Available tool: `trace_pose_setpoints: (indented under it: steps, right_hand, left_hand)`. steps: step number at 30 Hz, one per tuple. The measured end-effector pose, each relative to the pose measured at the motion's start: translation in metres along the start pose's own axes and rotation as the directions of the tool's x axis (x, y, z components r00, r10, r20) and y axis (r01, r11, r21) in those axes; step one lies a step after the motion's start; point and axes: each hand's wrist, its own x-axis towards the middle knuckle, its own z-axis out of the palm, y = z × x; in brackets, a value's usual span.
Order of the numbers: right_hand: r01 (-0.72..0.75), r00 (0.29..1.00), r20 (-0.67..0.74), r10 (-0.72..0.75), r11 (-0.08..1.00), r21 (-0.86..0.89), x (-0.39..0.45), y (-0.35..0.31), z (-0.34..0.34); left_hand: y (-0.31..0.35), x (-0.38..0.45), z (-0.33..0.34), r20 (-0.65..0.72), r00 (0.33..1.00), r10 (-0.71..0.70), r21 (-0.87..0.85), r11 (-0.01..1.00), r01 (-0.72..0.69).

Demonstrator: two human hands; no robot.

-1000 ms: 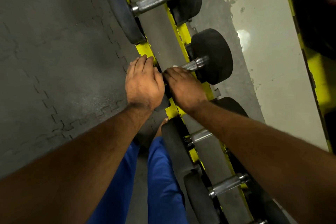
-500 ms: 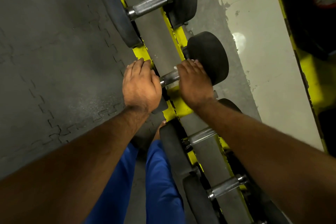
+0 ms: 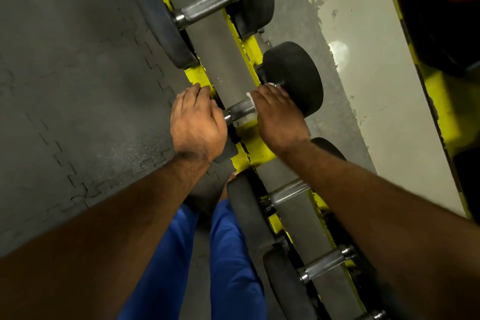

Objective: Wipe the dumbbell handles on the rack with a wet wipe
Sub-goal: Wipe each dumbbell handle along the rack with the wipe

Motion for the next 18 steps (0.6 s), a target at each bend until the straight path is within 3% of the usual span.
trace_pose_setpoints:
  steps: [2, 5, 6, 10, 15, 18]
  right_hand:
    - [-0.001, 1.0, -0.014, 0.001, 1.0, 0.028, -0.009, -0.025, 0.004]
    - [0.257, 0.964, 0.04, -0.263, 0.961, 0.103, -0.022, -0.045, 0.014]
    - [0.275, 0.959, 0.045, -0.279, 0.958, 0.085, -0.018, -0.036, 0.013]
    - [0.071, 0.995, -0.065, -0.072, 0.997, -0.021, -0.011, -0.003, 0.013]
    - [0.286, 0.956, -0.076, -0.283, 0.958, 0.019, -0.025, -0.035, 0.032]
    - [0.212, 0.97, -0.11, -0.215, 0.976, -0.042, -0.012, -0.013, 0.03]
  left_hand:
    - [0.0, 0.0, 0.0, -0.005, 1.0, 0.002, 0.0, 1.0, -0.002]
    - [0.0, 0.001, 0.0, -0.006, 1.0, 0.007, -0.003, 1.0, -0.007]
    - [-0.001, 0.001, 0.001, -0.007, 1.0, 0.008, -0.008, 1.0, -0.008]
    - [-0.001, 0.0, 0.002, -0.005, 1.0, 0.004, -0.013, 1.0, -0.005]
    - [-0.002, 0.002, 0.001, -0.02, 0.999, 0.028, -0.009, 1.0, -0.028]
    - [-0.003, 0.002, 0.003, -0.01, 1.0, 0.024, -0.009, 1.0, -0.024]
